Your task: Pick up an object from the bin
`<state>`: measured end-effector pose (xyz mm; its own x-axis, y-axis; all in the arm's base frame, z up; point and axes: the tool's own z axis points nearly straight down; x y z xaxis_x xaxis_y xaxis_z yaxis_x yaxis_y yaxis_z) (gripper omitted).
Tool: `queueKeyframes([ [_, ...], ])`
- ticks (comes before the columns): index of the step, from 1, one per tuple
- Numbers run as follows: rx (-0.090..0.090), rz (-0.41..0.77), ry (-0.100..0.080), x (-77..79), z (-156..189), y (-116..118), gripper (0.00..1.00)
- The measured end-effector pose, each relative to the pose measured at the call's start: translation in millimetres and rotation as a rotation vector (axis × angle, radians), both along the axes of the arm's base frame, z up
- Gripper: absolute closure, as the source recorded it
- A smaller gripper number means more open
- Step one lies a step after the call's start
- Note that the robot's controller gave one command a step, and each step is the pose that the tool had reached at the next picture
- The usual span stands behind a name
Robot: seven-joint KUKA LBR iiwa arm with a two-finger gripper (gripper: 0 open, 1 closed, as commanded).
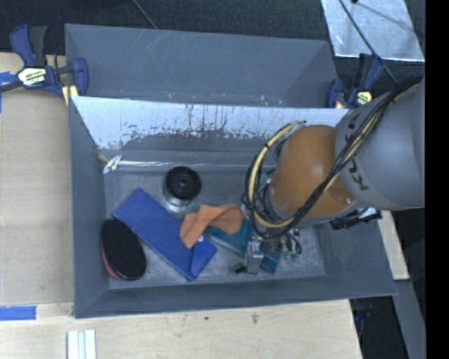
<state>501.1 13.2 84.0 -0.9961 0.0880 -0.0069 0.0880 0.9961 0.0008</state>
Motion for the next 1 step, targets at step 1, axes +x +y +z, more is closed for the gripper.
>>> queueKeyframes([
  [1,0.0,-0.044,0.007,-1.1,0.2,1.7,0.0],
])
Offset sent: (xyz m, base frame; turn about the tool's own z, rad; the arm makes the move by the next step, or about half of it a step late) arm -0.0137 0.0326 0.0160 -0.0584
